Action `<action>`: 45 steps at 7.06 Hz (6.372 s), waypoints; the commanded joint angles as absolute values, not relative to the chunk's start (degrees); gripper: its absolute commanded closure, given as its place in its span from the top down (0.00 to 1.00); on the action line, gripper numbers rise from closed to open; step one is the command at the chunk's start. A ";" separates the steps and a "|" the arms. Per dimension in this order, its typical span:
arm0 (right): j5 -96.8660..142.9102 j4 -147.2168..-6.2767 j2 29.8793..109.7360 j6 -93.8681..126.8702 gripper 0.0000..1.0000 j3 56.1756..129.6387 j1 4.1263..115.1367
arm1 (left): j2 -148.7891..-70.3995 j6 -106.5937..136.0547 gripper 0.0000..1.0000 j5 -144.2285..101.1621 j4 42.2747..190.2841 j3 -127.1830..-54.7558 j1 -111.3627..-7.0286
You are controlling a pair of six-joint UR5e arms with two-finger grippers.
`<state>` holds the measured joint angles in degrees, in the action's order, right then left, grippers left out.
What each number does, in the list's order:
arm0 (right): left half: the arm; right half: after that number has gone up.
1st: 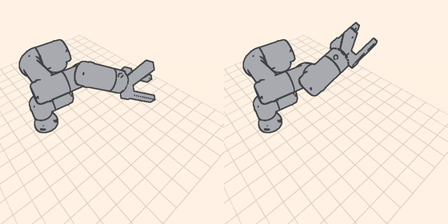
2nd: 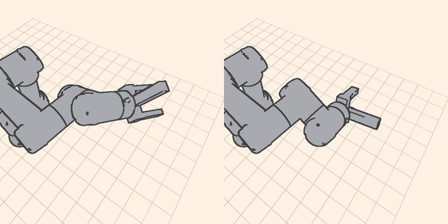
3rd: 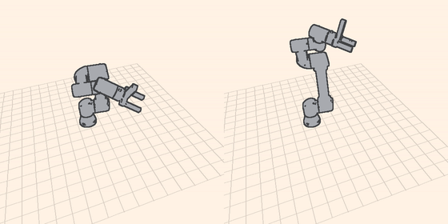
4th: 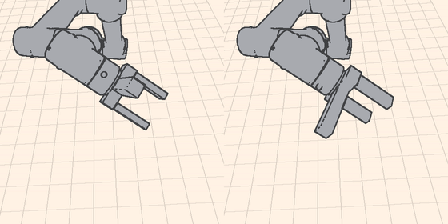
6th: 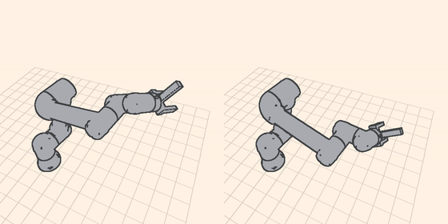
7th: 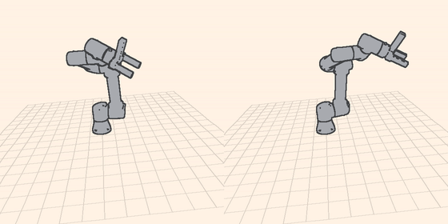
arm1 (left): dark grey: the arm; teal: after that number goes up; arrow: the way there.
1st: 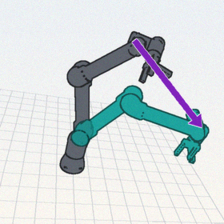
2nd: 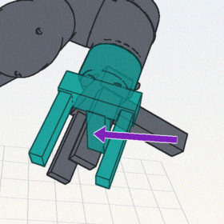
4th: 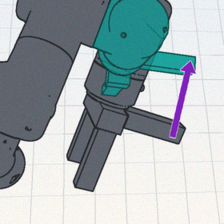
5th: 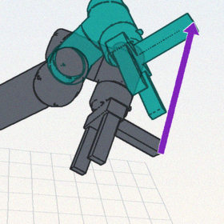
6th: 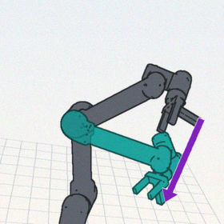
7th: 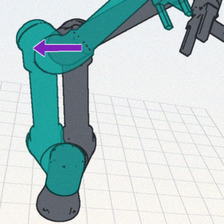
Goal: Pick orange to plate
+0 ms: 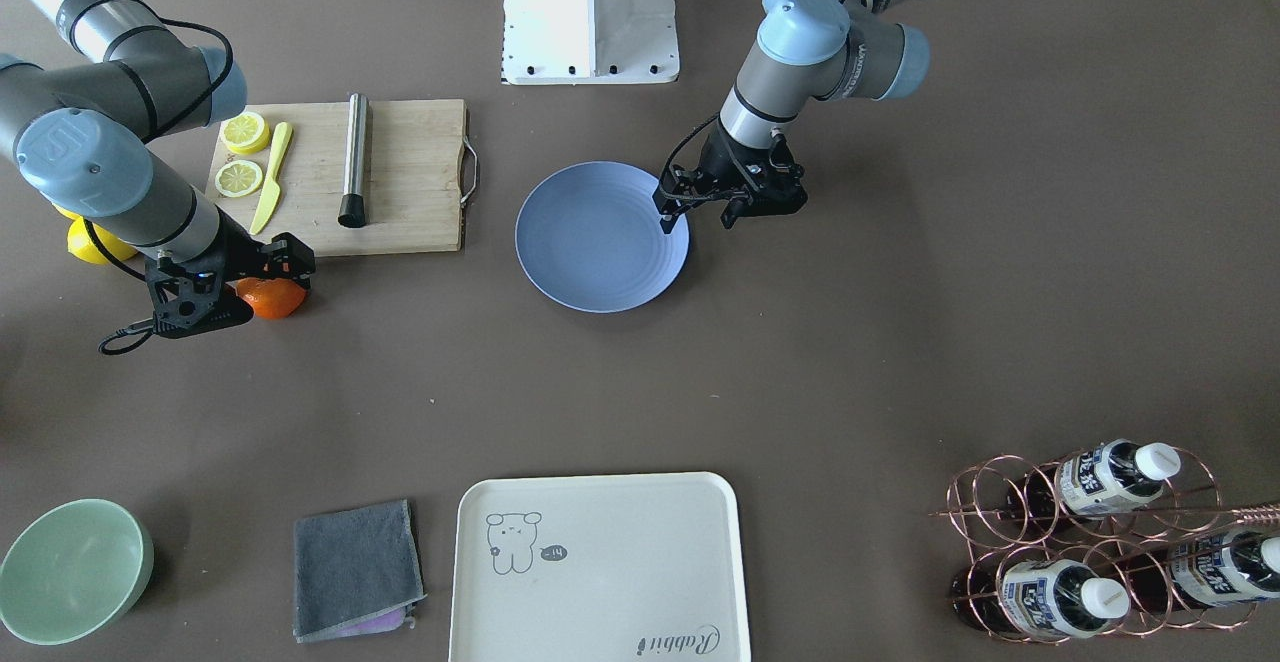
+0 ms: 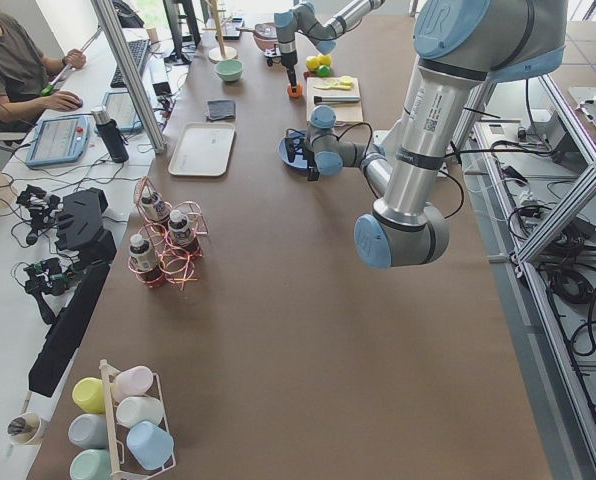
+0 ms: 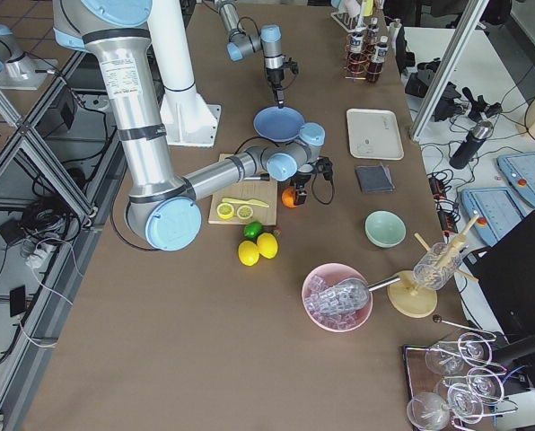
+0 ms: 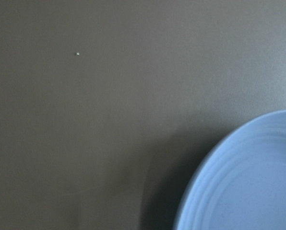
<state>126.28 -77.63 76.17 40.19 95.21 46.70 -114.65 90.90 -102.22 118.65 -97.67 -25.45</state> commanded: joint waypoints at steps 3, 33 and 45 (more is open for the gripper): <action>125.95 -77.61 76.82 40.17 0.40 95.36 46.23 | -114.52 91.05 0.96 -102.13 118.65 -98.26 -25.49; 134.56 -88.51 92.27 -10.32 1.00 94.95 83.90 | -87.19 0.80 0.97 -141.68 93.96 -98.26 -86.30; 132.80 -88.33 95.89 -15.64 1.00 93.52 89.47 | -83.41 1.14 0.97 -141.33 94.66 -98.44 -86.66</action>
